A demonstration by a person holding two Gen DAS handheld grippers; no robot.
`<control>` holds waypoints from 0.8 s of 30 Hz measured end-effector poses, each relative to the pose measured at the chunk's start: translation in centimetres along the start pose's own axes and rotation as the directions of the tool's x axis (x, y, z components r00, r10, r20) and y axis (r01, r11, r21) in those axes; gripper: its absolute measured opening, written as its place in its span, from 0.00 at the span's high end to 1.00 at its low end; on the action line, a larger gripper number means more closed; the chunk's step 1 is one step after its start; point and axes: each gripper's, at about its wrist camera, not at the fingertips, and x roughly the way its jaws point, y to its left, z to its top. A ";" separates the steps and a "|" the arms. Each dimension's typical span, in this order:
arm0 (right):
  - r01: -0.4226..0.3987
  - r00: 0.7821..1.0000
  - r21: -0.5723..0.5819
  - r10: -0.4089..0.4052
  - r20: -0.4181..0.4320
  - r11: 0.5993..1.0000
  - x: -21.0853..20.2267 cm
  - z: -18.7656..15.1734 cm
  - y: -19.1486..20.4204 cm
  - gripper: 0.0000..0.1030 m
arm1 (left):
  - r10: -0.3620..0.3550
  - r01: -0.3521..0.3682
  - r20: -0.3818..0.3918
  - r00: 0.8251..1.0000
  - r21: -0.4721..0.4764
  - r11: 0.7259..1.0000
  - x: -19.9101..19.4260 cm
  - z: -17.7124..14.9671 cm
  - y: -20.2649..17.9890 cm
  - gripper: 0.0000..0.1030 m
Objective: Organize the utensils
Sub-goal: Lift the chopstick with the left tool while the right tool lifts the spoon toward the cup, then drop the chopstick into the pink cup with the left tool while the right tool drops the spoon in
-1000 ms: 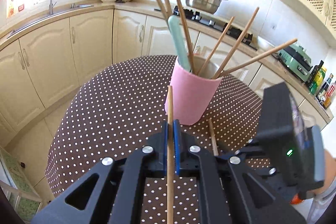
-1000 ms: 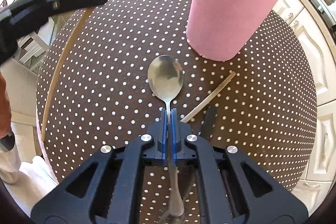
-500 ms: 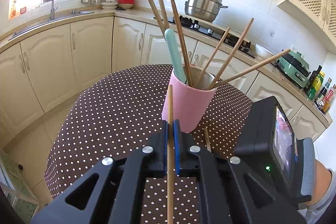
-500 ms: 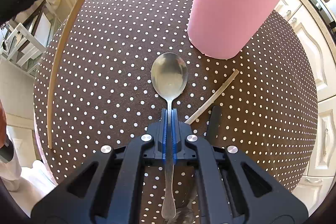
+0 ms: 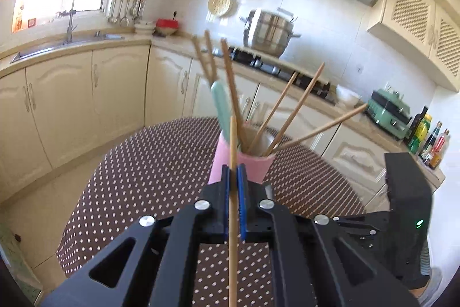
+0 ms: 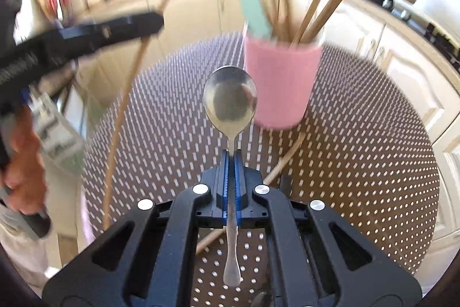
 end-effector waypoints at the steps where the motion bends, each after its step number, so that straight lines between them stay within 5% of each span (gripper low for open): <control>1: -0.007 1.000 0.012 0.006 0.029 1.000 -0.7 0.0 0.0 0.96 | -0.006 0.006 0.015 1.000 0.000 1.000 -0.2 0.2 -0.1 0.95; 7: -0.028 0.979 0.064 0.015 0.201 0.998 -3.7 1.4 -0.4 0.96 | -0.056 0.053 0.119 0.991 0.026 0.998 -0.7 2.0 -1.6 0.95; 13: -0.040 0.948 0.093 0.009 0.319 0.995 -6.2 4.1 -1.4 0.96 | -0.089 0.077 0.262 0.961 0.054 0.996 -0.3 4.1 -2.8 0.95; 18: -0.012 0.914 0.099 -0.029 0.404 0.995 -7.6 6.4 -1.7 0.96 | -0.083 0.062 0.434 0.897 0.062 0.996 -0.3 6.2 -3.7 0.95; 24: 0.029 0.876 0.121 -0.083 0.476 0.992 -8.5 9.3 -2.9 0.96 | -0.021 0.006 0.548 0.836 0.029 1.000 0.9 8.0 -4.2 0.95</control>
